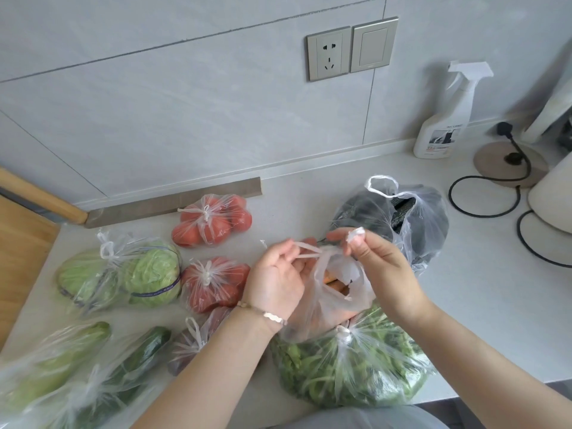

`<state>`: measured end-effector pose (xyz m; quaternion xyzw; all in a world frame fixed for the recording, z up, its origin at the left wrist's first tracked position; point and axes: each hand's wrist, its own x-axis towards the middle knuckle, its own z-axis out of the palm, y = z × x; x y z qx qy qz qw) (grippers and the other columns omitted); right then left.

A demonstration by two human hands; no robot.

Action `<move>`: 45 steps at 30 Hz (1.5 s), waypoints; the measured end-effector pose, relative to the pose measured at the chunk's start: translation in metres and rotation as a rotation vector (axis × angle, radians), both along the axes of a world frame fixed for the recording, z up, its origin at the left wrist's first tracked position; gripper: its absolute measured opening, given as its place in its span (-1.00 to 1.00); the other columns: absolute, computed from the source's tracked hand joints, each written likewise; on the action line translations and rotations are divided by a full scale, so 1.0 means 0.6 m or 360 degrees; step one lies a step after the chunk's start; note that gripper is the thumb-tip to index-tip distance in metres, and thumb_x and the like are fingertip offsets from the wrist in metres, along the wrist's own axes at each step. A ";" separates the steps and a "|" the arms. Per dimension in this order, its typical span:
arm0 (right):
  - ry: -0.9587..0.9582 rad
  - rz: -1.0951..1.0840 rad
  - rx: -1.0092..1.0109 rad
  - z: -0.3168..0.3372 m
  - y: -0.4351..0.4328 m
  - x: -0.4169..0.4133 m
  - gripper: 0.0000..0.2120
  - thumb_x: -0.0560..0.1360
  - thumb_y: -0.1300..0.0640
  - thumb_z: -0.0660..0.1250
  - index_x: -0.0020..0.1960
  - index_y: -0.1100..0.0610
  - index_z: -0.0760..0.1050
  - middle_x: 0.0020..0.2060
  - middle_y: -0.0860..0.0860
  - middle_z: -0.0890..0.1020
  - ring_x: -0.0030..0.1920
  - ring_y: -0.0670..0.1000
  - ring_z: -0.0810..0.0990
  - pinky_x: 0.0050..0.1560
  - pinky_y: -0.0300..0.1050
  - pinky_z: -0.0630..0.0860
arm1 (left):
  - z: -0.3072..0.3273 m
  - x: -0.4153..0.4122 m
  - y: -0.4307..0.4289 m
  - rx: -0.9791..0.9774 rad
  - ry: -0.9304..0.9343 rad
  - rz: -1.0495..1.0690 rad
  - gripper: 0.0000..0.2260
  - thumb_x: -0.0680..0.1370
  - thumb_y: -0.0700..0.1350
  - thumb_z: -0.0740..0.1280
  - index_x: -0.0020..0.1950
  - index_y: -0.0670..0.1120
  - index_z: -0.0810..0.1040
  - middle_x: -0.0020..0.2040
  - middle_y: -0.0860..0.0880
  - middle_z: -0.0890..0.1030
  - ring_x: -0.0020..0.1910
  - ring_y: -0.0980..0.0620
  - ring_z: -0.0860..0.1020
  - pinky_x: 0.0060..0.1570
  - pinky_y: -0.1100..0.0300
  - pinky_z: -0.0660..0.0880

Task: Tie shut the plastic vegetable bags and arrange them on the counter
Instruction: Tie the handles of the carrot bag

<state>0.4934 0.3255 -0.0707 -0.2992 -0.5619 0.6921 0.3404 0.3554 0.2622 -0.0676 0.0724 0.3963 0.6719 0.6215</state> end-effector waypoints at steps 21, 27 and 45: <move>-0.0615 -0.0244 0.0291 -0.075 0.020 0.037 -0.70 0.58 0.13 0.09 -0.31 0.12 0.39 -0.36 -0.05 0.45 -0.26 -0.08 0.44 -0.07 -0.21 0.39 | -0.094 -0.011 -0.031 -0.0432 0.2791 -0.0947 -0.32 0.40 0.29 0.25 0.37 -0.09 0.30 0.41 -0.01 0.26 0.39 0.06 0.23 0.40 0.15 0.16; -0.1225 0.0510 0.1338 -0.165 0.011 -0.001 -0.32 0.44 -0.38 -0.18 0.41 -0.07 0.26 0.43 -0.16 0.15 0.48 -0.08 -0.01 0.47 -0.13 -0.11 | -0.172 0.014 -0.019 -0.0418 0.3158 -0.1175 -0.30 0.31 0.38 -0.06 0.32 0.06 0.33 0.47 0.03 0.26 0.42 0.01 0.26 0.38 0.04 0.14; -0.0969 0.0304 0.0598 -0.164 0.004 0.025 -0.71 0.60 0.13 0.06 0.24 -0.10 0.40 0.32 -0.14 0.40 0.32 -0.23 0.34 0.39 -0.16 0.23 | -0.133 -0.006 -0.032 -0.0290 0.2189 -0.0586 -0.76 0.52 -0.04 0.29 0.15 0.17 0.37 0.05 0.20 0.52 -0.03 0.31 0.44 0.02 0.41 0.37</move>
